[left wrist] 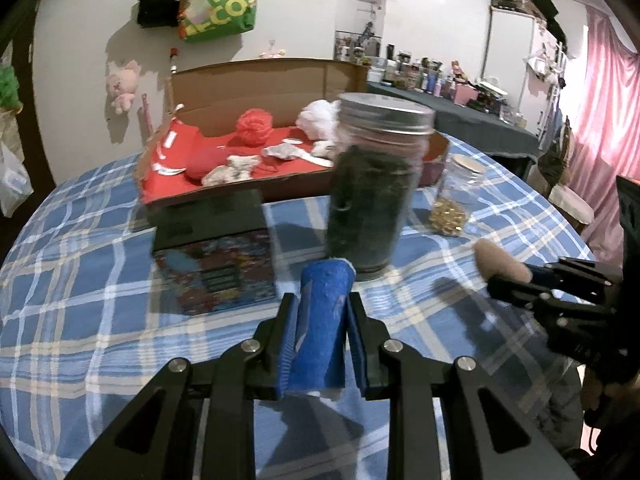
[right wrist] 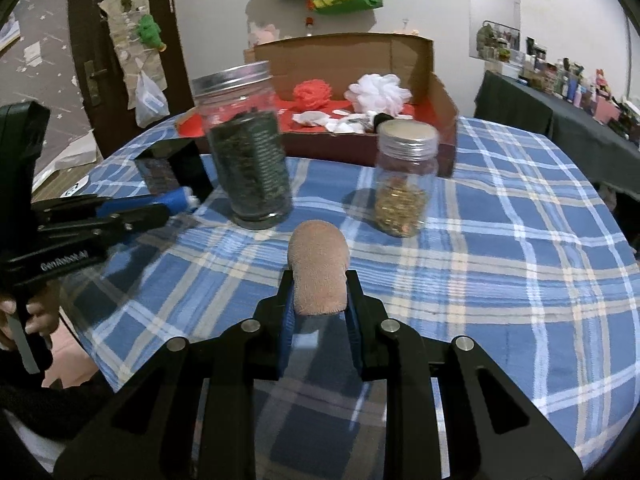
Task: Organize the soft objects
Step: 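Carry the tan sponge with the right tool while the left tool carries the blue roll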
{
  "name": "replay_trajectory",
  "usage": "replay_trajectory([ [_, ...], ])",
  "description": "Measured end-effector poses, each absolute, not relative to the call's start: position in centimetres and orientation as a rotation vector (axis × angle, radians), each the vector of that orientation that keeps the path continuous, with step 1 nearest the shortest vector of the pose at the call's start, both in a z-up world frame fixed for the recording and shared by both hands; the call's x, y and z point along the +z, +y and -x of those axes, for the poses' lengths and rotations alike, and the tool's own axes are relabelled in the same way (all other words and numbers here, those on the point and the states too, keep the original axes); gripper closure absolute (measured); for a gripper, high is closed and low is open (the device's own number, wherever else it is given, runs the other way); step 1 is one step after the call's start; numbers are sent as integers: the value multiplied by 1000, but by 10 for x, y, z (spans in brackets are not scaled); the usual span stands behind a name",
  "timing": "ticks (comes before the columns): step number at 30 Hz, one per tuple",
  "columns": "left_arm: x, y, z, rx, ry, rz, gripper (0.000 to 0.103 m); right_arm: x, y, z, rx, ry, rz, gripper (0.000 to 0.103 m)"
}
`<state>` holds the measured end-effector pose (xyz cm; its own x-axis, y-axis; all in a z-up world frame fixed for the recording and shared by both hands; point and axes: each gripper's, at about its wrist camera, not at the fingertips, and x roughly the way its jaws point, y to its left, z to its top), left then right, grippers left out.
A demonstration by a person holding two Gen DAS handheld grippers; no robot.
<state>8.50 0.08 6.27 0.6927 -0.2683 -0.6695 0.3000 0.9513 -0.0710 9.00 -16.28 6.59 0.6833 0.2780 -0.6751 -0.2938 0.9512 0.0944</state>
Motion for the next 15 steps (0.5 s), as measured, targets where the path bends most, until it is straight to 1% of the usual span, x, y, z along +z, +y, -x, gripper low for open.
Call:
replay_trajectory([
  [15,62,71,-85,-171,749,-6,77,65,-199,-105,224,786,-10,81],
])
